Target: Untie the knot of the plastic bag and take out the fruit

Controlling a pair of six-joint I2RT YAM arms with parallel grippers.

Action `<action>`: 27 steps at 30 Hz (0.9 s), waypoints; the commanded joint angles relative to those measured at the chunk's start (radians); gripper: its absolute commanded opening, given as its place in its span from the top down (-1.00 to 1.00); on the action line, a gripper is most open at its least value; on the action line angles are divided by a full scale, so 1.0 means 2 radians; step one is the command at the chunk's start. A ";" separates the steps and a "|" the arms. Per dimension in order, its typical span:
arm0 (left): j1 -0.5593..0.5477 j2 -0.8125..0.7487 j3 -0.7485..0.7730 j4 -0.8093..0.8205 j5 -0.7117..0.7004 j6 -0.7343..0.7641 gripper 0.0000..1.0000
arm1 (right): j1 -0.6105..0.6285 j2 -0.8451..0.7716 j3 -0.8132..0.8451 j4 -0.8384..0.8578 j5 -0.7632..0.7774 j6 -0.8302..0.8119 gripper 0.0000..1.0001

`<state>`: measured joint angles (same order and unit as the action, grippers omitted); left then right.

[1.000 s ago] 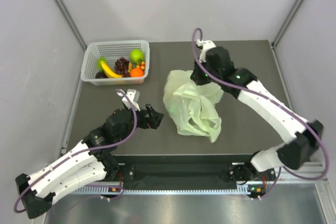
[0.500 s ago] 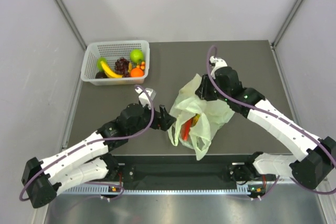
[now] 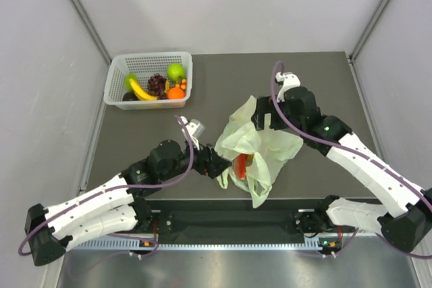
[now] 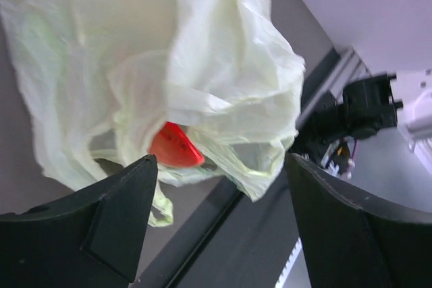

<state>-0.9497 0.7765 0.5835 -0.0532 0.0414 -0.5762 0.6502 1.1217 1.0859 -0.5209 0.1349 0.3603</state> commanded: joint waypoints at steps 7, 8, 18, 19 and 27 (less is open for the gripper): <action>-0.183 0.089 0.053 -0.009 -0.152 0.017 -0.39 | -0.005 -0.060 0.035 -0.032 0.078 -0.025 -0.99; -0.210 0.110 0.059 -0.012 -0.204 0.012 -0.37 | -0.005 -0.061 0.031 -0.034 0.081 -0.025 -0.99; -0.226 0.231 0.116 -0.052 -0.396 -0.051 -0.22 | -0.005 -0.083 0.011 -0.040 0.068 -0.029 -0.99; -0.225 0.241 0.128 -0.050 -0.401 -0.046 -0.22 | -0.005 -0.085 0.009 -0.040 0.065 -0.029 -0.99; -0.171 0.340 0.147 0.004 -0.359 -0.024 -0.23 | -0.005 -0.089 -0.005 -0.041 0.059 -0.033 -0.99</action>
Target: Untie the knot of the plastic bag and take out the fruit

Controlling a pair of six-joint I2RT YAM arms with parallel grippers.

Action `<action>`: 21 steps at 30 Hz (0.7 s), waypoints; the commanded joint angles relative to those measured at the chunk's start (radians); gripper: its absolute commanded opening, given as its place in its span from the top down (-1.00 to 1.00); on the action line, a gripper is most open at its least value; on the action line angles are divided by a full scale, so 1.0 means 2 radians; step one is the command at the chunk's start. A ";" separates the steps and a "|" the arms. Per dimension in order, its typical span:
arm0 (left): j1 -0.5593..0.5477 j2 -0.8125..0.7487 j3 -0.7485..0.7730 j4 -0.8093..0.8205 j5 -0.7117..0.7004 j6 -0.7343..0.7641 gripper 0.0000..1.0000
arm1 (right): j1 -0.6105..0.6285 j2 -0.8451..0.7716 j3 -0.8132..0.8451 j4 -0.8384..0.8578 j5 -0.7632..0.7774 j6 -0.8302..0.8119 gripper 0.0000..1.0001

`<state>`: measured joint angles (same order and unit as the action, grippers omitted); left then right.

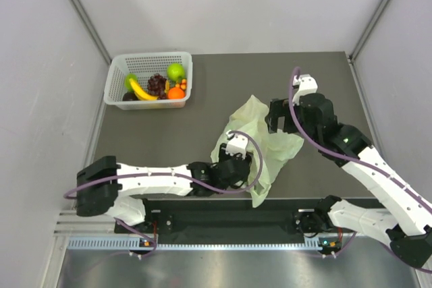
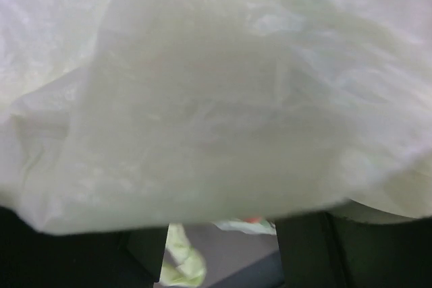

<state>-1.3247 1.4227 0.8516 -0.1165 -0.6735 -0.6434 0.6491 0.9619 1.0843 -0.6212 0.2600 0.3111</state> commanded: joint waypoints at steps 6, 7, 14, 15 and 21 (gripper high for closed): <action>0.049 0.075 0.018 0.083 0.023 0.025 -0.24 | -0.005 -0.006 -0.017 0.016 -0.010 -0.012 -0.99; 0.051 0.085 0.016 0.091 0.028 0.029 -0.24 | -0.005 -0.005 -0.020 0.017 -0.011 -0.012 -0.99; 0.050 0.128 0.021 0.133 0.047 0.041 -0.20 | -0.007 0.000 -0.028 0.025 -0.016 -0.014 -0.99; 0.050 0.132 0.021 0.133 0.046 0.039 -0.18 | -0.008 0.000 -0.029 0.025 -0.018 -0.015 -1.00; 0.056 0.150 0.014 0.126 0.051 0.027 0.03 | -0.009 -0.002 -0.033 0.028 -0.023 -0.016 -0.99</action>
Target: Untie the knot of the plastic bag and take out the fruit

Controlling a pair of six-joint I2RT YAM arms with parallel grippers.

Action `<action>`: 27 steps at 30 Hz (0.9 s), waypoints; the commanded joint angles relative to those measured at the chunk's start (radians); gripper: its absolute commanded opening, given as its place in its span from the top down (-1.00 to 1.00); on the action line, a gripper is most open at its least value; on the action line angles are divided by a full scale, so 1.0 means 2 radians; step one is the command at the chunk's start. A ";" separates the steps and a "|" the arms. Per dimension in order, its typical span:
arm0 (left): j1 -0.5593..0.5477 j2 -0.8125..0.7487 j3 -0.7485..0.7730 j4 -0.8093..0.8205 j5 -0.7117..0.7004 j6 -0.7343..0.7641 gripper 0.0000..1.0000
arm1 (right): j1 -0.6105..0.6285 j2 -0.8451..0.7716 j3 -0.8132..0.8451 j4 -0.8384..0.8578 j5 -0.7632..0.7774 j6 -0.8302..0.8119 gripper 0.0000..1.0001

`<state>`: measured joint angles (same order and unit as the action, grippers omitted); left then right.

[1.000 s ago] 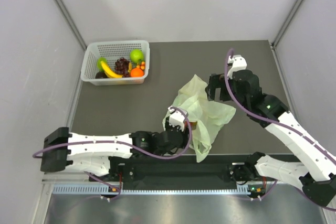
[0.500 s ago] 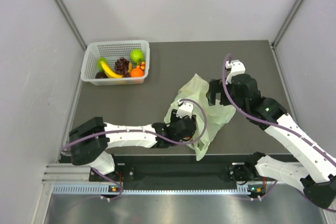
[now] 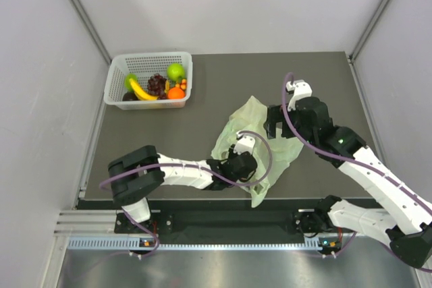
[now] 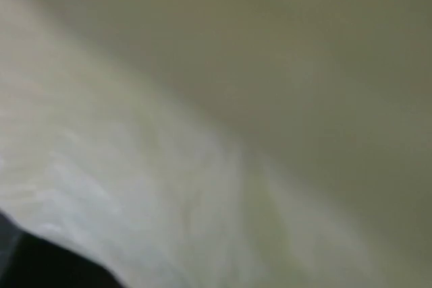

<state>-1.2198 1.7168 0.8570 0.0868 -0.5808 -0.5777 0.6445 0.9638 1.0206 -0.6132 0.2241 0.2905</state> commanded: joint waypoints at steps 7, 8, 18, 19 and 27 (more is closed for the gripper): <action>0.001 -0.037 0.027 -0.041 0.023 -0.011 1.00 | -0.011 -0.004 -0.006 0.030 -0.009 -0.005 -0.98; -0.002 -0.045 0.031 -0.076 0.028 -0.011 1.00 | -0.012 -0.004 -0.006 0.032 -0.009 -0.005 -0.97; -0.044 -0.182 0.073 -0.325 0.095 -0.074 1.00 | -0.022 0.002 -0.004 0.042 -0.024 -0.006 -0.97; -0.045 -0.193 0.073 -0.337 0.105 -0.085 1.00 | -0.025 0.003 -0.004 0.043 -0.025 -0.006 -0.97; -0.054 -0.293 0.105 -0.453 0.078 -0.120 1.00 | -0.037 0.005 0.002 0.044 -0.048 -0.012 -0.97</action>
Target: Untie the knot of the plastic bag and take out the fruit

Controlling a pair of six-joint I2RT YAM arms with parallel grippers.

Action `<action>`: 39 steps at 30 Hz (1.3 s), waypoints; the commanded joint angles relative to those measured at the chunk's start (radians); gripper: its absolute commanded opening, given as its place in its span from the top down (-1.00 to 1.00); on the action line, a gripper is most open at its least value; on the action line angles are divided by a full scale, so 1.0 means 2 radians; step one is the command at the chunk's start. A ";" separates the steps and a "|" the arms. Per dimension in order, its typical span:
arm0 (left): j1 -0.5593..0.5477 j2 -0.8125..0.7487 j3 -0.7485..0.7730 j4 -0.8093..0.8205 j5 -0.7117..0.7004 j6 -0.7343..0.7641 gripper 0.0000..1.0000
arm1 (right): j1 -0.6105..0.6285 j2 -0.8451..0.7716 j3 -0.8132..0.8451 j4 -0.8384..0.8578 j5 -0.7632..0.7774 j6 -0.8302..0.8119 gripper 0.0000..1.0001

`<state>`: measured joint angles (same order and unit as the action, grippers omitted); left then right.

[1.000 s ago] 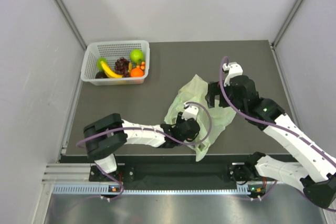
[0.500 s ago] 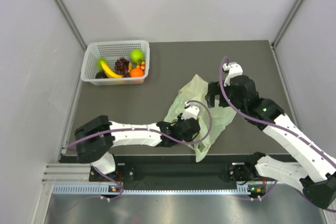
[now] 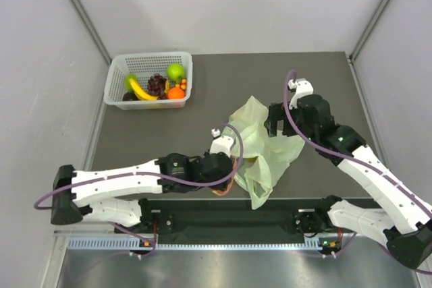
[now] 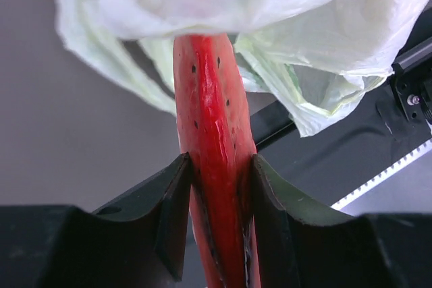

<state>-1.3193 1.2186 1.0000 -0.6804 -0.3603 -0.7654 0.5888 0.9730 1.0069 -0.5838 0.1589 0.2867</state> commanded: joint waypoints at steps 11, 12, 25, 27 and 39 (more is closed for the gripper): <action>0.166 -0.107 0.041 0.040 -0.177 0.114 1.00 | -0.015 0.006 0.006 0.035 -0.038 -0.016 -0.97; 0.192 -0.108 0.030 0.062 -0.154 0.129 1.00 | -0.016 0.008 0.007 0.035 -0.040 -0.016 -0.97; 0.496 0.070 0.080 0.283 0.023 0.241 1.00 | -0.018 0.025 0.005 0.053 -0.050 -0.045 -0.99; 0.515 0.119 0.101 0.295 0.044 0.247 1.00 | -0.018 0.030 0.007 0.055 -0.045 -0.047 -0.99; 0.586 0.275 0.157 0.336 0.101 0.270 1.00 | -0.018 0.017 0.011 0.068 -0.021 -0.048 -0.99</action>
<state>-0.1635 1.7481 1.2648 -0.0864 -0.1986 -0.2501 0.5652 1.0321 1.0069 -0.4976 0.0986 0.2050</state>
